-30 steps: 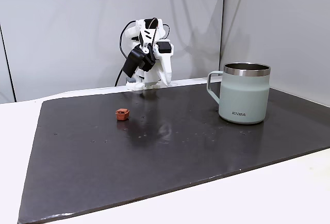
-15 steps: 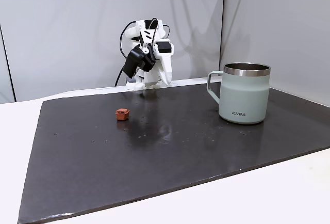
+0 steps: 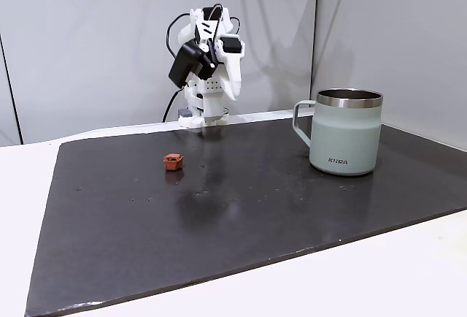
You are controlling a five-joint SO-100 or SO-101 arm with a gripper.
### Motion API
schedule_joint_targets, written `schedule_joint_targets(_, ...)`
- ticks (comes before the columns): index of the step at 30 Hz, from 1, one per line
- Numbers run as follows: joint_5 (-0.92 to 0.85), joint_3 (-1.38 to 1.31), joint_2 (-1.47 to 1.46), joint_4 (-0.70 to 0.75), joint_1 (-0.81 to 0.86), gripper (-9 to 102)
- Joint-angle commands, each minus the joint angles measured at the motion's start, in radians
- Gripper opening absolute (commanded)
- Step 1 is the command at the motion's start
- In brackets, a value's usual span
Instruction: Grasp a cube and put it in the cup.
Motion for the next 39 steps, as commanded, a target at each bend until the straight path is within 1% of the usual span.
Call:
schedule_joint_targets(1,-0.009,-0.222,-0.100,0.044,0.025,0)
schedule_joint_targets(7,0.005,-0.459,-0.278,0.160,0.095,0)
schedule_joint_targets(12,0.026,-0.690,-0.531,0.242,0.204,0)
schedule_joint_targets(20,0.055,-0.930,-0.834,0.275,0.310,0)
schedule_joint_targets(27,0.072,-1.094,-1.081,0.295,0.360,0)
schedule_joint_targets(33,0.120,-1.298,-1.287,0.368,0.388,0)
schedule_joint_targets(36,0.130,-1.364,-1.356,0.403,0.396,0)
schedule_joint_targets(39,0.137,-1.370,-1.370,0.410,0.399,0)
